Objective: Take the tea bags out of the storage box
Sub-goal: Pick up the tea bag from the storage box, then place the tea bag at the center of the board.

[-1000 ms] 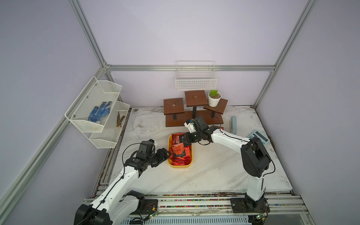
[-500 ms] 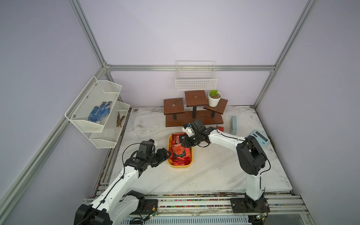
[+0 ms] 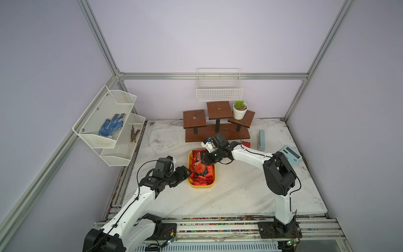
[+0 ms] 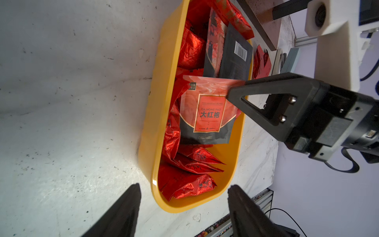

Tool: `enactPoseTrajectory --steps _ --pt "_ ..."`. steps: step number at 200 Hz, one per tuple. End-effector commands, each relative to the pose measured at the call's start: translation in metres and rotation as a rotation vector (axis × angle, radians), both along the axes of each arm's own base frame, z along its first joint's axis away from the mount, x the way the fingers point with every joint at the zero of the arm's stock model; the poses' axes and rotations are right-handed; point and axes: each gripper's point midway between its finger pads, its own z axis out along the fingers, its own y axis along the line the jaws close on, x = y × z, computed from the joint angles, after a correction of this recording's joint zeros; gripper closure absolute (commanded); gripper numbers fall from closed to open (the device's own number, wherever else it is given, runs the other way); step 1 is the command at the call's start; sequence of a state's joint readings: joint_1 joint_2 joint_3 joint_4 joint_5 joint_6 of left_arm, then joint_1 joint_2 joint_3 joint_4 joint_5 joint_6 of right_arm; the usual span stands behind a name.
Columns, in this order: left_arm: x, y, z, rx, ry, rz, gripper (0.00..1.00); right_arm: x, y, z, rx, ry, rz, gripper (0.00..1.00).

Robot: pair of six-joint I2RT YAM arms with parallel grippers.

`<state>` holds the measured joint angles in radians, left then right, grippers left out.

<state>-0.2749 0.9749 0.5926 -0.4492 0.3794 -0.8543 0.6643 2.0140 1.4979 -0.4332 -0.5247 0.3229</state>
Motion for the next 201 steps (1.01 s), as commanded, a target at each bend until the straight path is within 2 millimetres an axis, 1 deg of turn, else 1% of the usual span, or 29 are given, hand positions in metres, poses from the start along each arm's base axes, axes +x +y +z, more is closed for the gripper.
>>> enactPoseTrajectory --steps 1,3,29,61,79,95,109,123,132,150,178,201 --pt "0.005 -0.002 0.008 -0.028 -0.032 0.002 0.29 0.001 0.011 0.009 0.042 -0.004 0.017 0.99" --pt "0.005 -0.002 0.007 -0.029 -0.030 0.003 0.29 0.001 0.011 0.009 0.044 -0.002 0.019 1.00" --pt "0.005 -0.003 0.010 -0.034 -0.036 0.003 0.29 -0.003 0.015 0.020 0.086 0.007 0.029 1.00" --pt "0.007 -0.004 0.017 -0.041 -0.049 0.005 0.30 -0.003 0.015 0.050 0.152 -0.014 0.021 1.00" --pt "0.010 -0.005 0.025 -0.044 -0.058 0.003 0.31 0.000 0.007 0.069 0.182 -0.029 -0.003 1.00" --pt "0.013 -0.009 0.033 -0.046 -0.071 -0.004 0.32 0.005 -0.006 0.085 0.212 -0.040 -0.032 1.00" --pt "0.016 -0.014 0.041 -0.043 -0.082 -0.018 0.32 0.010 -0.024 0.097 0.242 -0.048 -0.069 1.00" --pt "0.020 -0.022 0.047 -0.036 -0.091 -0.036 0.32 0.017 -0.048 0.106 0.264 -0.056 -0.121 1.00" --pt "0.023 -0.028 0.049 -0.031 -0.093 -0.050 0.33 0.021 -0.066 0.110 0.273 -0.062 -0.161 1.00" --pt "0.028 -0.038 0.052 -0.019 -0.092 -0.074 0.34 0.028 -0.103 0.111 0.273 -0.074 -0.242 1.00" --pt "0.039 -0.054 0.057 -0.024 -0.096 -0.105 0.34 0.029 -0.155 0.093 0.254 -0.067 -0.355 1.00" --pt "0.048 -0.061 0.060 -0.031 -0.102 -0.108 0.34 0.027 -0.185 0.057 0.209 -0.025 -0.424 1.00"
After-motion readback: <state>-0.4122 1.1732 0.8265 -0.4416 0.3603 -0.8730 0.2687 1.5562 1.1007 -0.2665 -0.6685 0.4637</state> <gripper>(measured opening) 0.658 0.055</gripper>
